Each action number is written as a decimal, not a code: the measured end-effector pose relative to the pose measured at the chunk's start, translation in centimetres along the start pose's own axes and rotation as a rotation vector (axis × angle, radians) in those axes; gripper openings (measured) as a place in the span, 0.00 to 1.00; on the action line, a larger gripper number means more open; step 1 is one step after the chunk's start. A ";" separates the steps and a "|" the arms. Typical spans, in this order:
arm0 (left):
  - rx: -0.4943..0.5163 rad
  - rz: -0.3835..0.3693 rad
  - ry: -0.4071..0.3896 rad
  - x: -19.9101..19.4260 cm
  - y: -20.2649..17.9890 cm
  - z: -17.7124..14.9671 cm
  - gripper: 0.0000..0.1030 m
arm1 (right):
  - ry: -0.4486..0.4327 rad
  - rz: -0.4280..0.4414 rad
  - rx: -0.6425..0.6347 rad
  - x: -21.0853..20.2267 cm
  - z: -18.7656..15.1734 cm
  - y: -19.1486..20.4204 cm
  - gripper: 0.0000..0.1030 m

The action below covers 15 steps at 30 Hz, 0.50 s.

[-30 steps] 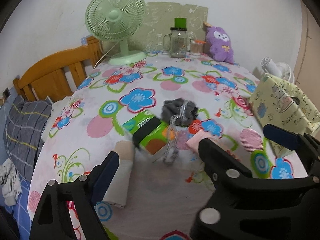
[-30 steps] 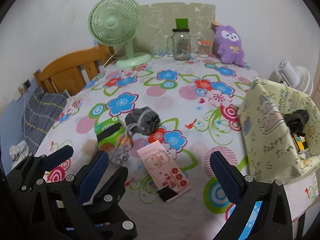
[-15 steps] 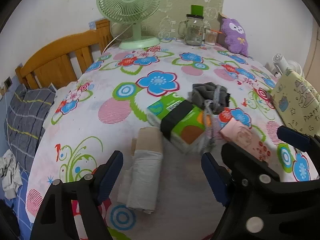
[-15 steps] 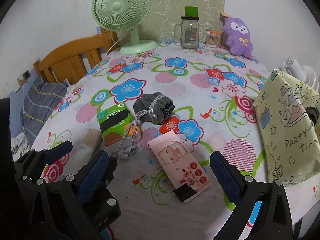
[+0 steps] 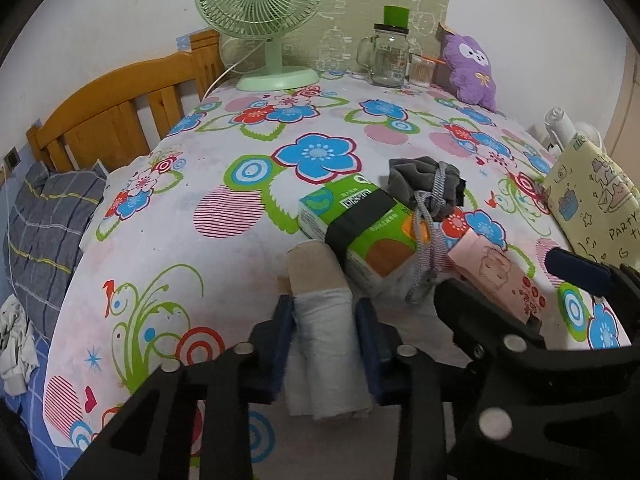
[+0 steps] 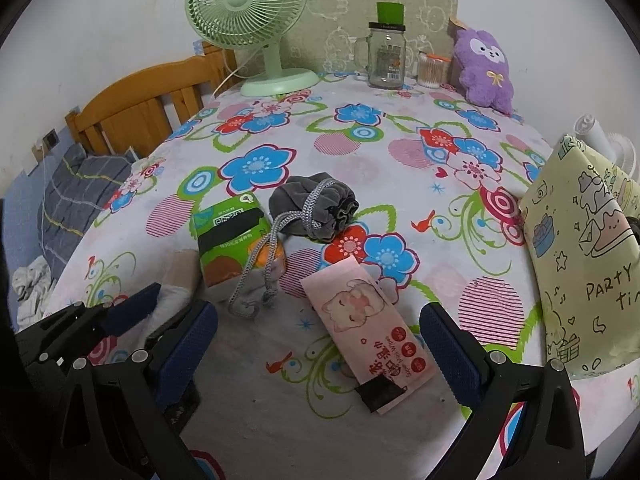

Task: Organize soft objects
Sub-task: 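Grasp the white rolled cloth with the left tool and lift it, then grasp the pink tissue pack with the right tool while the left tool holds the roll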

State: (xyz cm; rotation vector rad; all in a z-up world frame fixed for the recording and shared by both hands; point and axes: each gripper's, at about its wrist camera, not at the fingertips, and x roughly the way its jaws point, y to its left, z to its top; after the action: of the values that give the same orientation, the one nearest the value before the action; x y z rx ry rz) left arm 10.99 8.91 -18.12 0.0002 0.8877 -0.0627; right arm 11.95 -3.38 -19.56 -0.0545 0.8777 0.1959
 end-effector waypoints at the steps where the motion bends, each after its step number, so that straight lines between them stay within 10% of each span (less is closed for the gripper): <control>1: 0.005 0.000 0.002 -0.1 -0.2 0.0 0.27 | -0.002 -0.007 -0.001 0.1 0.0 -0.1 0.98; 15: 0.064 -0.045 0.013 0.2 -3.3 0.4 0.25 | 0.070 0.020 0.057 1.9 0.1 -2.6 0.71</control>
State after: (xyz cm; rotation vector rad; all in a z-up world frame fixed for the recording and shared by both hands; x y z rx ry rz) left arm 11.21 5.58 -17.96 0.0401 0.8983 -0.1327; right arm 13.70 -5.63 -21.09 0.0006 0.9539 0.1886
